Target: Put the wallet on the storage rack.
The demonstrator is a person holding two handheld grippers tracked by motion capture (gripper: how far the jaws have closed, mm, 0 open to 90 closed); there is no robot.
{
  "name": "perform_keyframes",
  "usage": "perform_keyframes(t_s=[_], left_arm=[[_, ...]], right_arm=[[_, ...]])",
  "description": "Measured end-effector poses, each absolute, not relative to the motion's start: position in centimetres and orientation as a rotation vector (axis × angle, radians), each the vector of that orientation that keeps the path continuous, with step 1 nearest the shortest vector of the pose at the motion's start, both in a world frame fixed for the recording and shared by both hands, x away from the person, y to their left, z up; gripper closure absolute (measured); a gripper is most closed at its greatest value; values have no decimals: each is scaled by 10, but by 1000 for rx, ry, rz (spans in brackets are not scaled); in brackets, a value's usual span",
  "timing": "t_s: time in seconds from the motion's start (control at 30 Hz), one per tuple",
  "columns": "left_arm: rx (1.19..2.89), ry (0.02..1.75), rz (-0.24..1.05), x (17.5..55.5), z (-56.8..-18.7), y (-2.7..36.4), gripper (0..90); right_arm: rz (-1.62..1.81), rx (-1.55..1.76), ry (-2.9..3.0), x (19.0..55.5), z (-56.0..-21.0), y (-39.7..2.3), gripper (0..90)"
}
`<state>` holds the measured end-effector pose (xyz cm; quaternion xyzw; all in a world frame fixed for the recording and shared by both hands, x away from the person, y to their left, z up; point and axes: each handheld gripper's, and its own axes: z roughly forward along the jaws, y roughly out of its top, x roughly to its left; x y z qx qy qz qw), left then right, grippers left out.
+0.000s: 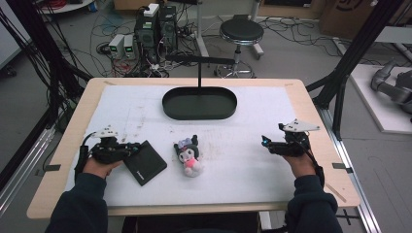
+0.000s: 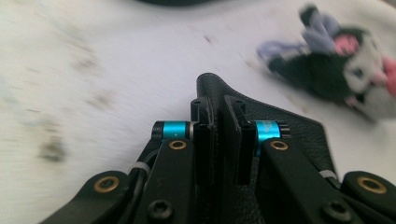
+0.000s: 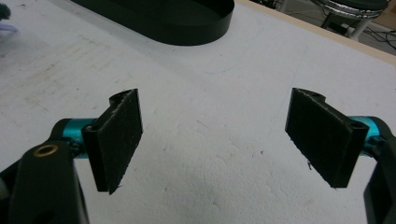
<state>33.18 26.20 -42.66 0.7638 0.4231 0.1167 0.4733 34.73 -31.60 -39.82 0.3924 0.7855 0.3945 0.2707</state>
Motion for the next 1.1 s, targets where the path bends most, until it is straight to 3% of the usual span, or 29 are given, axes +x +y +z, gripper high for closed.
perform_keyframes(t_s=[0.1, 0.13, 0.17, 0.3, 0.33, 0.37, 0.5, 0.83, 1.1], left_arm=[[1805, 1071, 375, 329, -418, 270, 827], [1741, 1104, 480, 327, -409, 277, 828], [1741, 1104, 480, 327, -409, 277, 829], [1630, 1161, 727, 321, -392, 290, 832], [1630, 1161, 727, 321, -392, 290, 832], [1597, 1165, 817, 318, -386, 292, 833], [1601, 1150, 965, 314, -377, 288, 834], [1741, 1040, 895, 318, -377, 255, 834], [1802, 931, 722, 317, -377, 230, 832]], right_arm=[[1066, 1058, 2116, 347, -398, -316, 191], [1068, 1062, 2116, 346, -398, -316, 191], [1064, 1059, 2118, 346, -398, -316, 191], [1064, 1059, 2121, 347, -399, -316, 191], [1064, 1059, 2121, 347, -399, -316, 191], [1062, 1062, 2121, 347, -399, -316, 191], [1065, 1062, 2121, 347, -400, -317, 191], [1067, 1059, 2121, 346, -399, -316, 191], [1074, 1064, 2114, 345, -399, -318, 191]])
